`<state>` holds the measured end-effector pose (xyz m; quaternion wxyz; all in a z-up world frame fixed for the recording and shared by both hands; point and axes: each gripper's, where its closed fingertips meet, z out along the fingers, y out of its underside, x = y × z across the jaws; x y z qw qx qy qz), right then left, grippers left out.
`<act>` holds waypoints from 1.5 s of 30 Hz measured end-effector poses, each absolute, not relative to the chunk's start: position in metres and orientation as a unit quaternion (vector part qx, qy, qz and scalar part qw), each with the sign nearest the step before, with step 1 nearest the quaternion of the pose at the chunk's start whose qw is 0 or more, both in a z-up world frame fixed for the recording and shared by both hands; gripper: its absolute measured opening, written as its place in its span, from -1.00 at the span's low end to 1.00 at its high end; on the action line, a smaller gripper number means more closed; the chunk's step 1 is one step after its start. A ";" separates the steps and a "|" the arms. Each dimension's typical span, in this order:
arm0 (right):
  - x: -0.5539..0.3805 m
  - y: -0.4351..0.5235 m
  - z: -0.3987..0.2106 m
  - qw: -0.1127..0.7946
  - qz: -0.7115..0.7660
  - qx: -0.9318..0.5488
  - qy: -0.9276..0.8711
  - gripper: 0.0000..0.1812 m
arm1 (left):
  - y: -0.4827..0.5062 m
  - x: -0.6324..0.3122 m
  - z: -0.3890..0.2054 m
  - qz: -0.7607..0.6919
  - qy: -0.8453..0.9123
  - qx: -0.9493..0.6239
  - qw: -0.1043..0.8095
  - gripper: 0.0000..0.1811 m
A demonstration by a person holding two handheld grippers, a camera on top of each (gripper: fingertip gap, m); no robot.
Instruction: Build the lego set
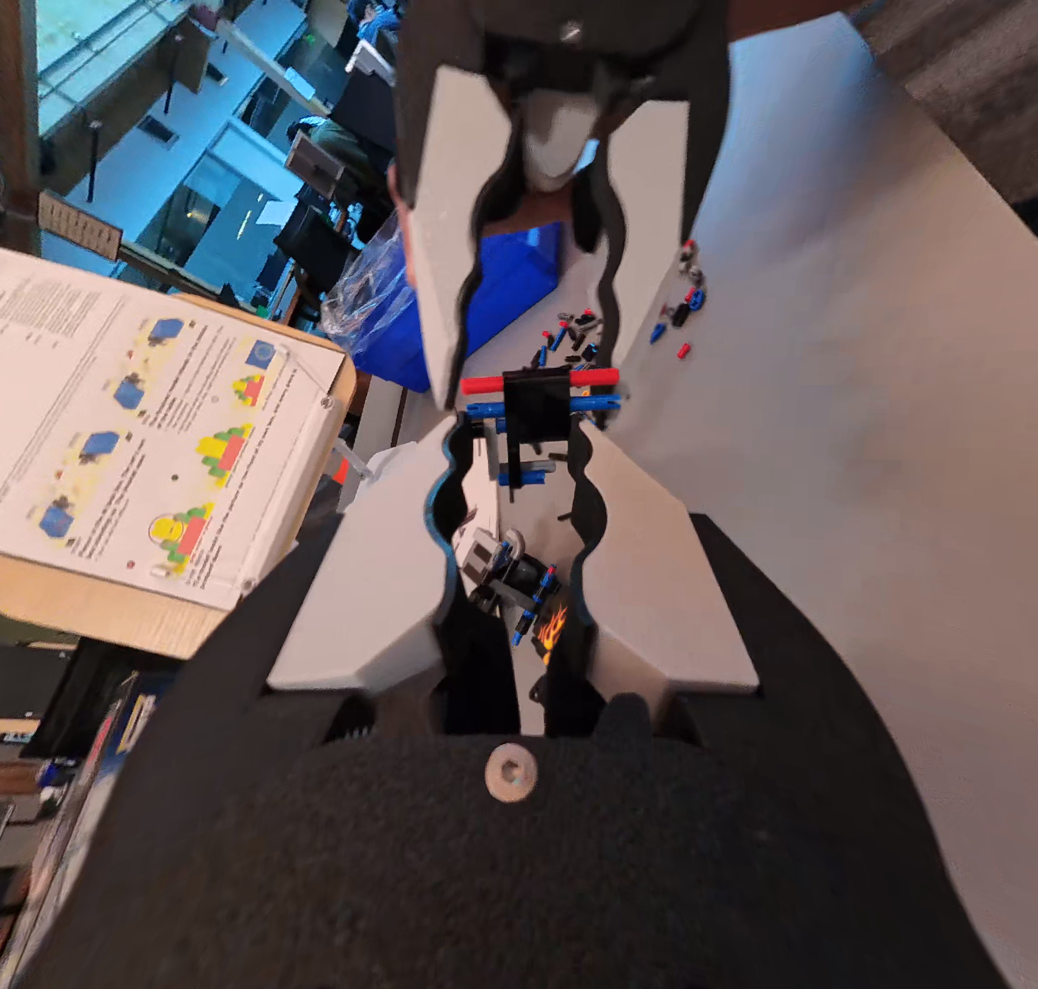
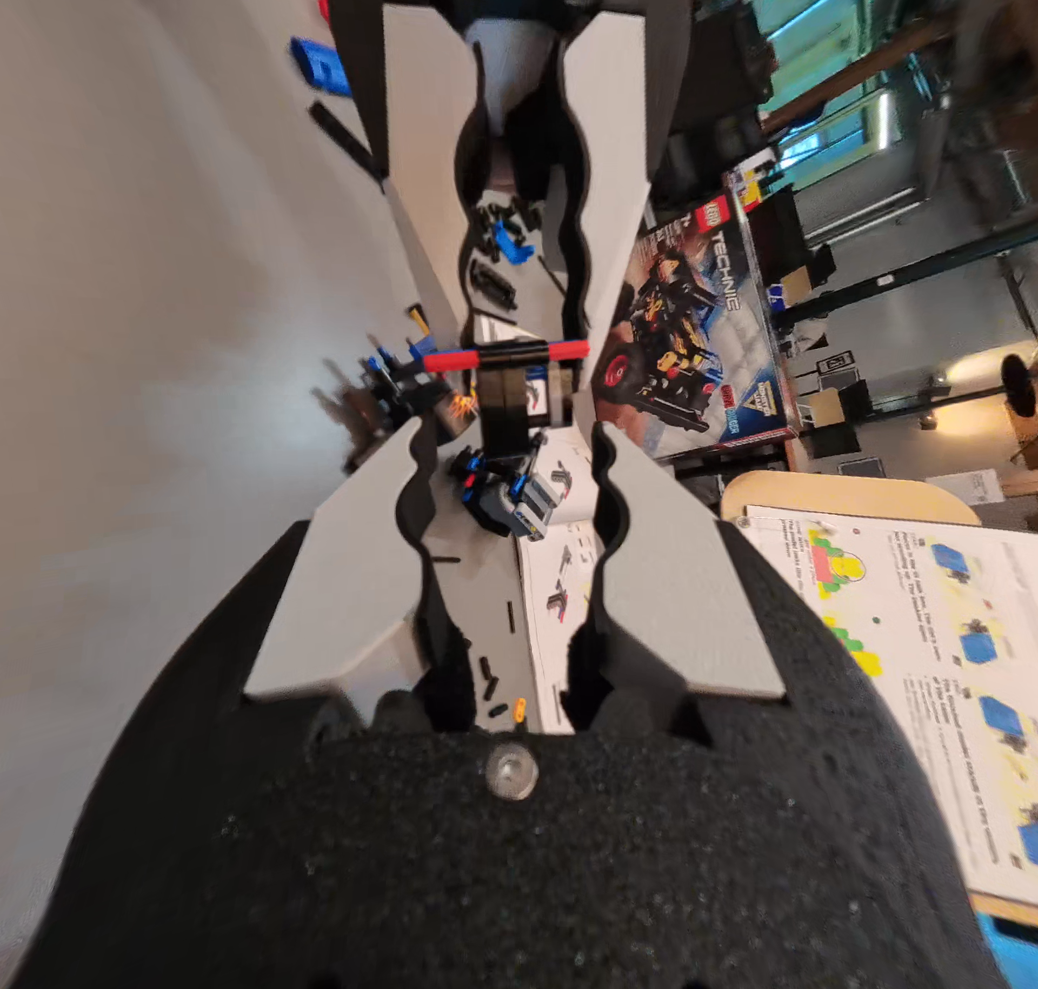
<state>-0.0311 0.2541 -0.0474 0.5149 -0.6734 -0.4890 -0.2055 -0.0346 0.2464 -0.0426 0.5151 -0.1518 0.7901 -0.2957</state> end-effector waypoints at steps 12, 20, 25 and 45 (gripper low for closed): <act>-0.015 0.276 -0.071 0.533 -0.223 -0.634 -0.514 -0.63 | 0.256 -0.016 -0.063 -0.293 0.773 -0.138 0.546 -0.66; -0.007 0.276 -0.091 0.504 -0.222 -0.653 -0.520 -0.63 | 0.256 -0.011 -0.082 -0.282 0.776 -0.150 0.545 -0.66; -0.007 0.272 -0.106 0.479 -0.223 -0.661 -0.533 -0.63 | 0.254 -0.010 -0.096 -0.276 0.792 -0.150 0.523 -0.66; -0.002 0.269 -0.115 0.508 -0.197 -0.652 -0.527 -0.62 | 0.266 -0.011 -0.107 -0.285 0.801 -0.195 0.489 -0.71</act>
